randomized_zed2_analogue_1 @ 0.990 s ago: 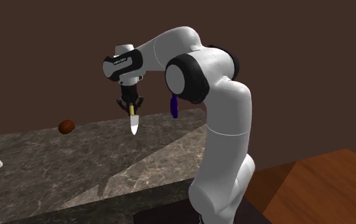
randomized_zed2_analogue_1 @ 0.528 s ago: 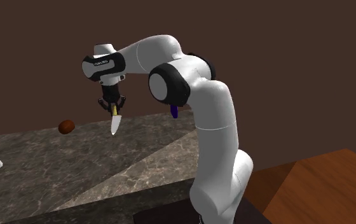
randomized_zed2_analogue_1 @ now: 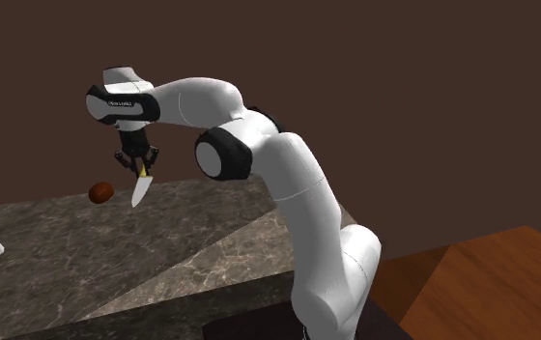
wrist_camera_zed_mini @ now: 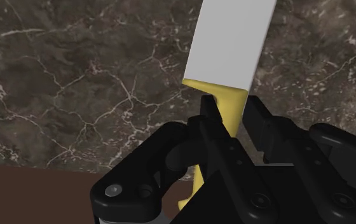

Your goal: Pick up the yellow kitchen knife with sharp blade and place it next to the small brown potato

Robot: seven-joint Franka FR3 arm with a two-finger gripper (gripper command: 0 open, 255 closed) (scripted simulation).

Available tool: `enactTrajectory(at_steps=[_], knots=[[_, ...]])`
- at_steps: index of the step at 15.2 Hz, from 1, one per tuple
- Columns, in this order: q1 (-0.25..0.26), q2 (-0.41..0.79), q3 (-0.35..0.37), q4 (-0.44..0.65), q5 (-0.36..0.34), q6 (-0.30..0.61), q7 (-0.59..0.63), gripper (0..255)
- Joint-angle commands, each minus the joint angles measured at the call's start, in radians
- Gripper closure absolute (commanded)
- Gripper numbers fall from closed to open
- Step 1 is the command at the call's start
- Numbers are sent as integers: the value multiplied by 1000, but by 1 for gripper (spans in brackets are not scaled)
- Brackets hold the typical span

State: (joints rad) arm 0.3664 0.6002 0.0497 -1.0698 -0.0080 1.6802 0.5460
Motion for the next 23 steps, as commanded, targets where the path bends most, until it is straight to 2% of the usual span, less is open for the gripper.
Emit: enactTrajectory(at_steps=[1, 2, 10, 23], knots=[[25, 124, 3, 206, -7, -81, 23, 255], [39, 212, 3, 357, -10, -145, 33, 255], [33, 146, 3, 134, -8, 13, 33, 255], [30, 141, 3, -49, -8, 191, 32, 255]])
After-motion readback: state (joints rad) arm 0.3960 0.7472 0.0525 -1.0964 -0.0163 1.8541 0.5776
